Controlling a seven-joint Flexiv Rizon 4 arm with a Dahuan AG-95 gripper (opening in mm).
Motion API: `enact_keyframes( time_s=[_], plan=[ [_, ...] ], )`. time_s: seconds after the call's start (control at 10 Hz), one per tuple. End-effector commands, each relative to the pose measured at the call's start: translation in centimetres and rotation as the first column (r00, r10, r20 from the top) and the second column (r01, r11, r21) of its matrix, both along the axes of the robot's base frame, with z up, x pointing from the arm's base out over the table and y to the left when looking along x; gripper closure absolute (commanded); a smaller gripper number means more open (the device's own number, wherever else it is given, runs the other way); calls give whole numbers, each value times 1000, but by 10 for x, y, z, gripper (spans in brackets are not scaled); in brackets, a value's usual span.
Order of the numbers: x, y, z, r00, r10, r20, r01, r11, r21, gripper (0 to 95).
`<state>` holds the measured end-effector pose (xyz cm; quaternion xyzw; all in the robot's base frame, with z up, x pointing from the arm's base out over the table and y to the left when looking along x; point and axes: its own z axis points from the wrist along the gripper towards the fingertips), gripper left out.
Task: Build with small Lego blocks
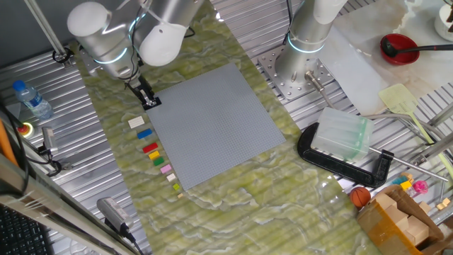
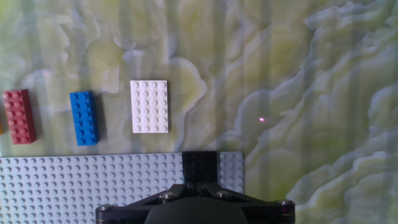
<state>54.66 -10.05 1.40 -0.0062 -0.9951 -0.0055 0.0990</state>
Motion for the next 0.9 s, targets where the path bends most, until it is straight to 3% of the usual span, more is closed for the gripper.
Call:
enact_keyframes(
  time_s=[0.1,0.5,0.9],
  plan=[
    [-8,0,-34,1000,-1,0,1,1000,-3,950],
    [-9,1,-35,1000,-3,31,3,1000,-27,950],
    [-9,1,-36,996,-10,83,12,1000,-24,950]
  ],
)
